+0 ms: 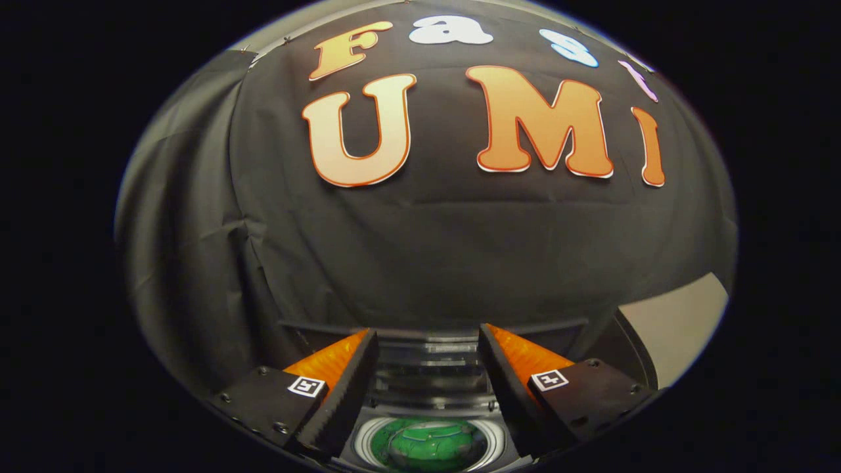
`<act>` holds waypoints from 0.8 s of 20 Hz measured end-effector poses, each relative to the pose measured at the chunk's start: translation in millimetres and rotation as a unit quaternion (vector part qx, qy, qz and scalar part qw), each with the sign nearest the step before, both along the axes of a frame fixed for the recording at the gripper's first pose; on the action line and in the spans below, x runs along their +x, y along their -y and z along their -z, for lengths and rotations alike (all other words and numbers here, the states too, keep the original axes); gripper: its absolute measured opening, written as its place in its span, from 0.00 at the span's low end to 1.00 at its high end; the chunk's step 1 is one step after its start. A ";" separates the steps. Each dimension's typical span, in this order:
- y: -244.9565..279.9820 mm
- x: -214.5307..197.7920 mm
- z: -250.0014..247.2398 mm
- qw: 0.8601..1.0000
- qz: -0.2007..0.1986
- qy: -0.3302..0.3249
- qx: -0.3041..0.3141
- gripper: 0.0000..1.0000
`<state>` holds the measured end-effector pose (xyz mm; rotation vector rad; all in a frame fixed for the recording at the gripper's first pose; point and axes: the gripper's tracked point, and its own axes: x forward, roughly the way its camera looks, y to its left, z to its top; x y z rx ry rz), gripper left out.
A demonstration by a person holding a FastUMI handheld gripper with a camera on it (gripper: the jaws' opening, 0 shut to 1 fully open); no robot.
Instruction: Put the clothes into the washing machine and then close the washing machine lid.
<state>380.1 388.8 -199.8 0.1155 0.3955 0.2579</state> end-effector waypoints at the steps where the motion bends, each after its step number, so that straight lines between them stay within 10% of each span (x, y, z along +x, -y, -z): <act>1: -3.7 17.4 2.0 1.000 0.005 -0.003 0.002 0.98; 6: 0.4 47.9 40.2 0.999 0.040 -0.026 -0.011 0.98; 16: 11.1 -25.1 37.1 0.999 0.039 0.010 -0.023 1.00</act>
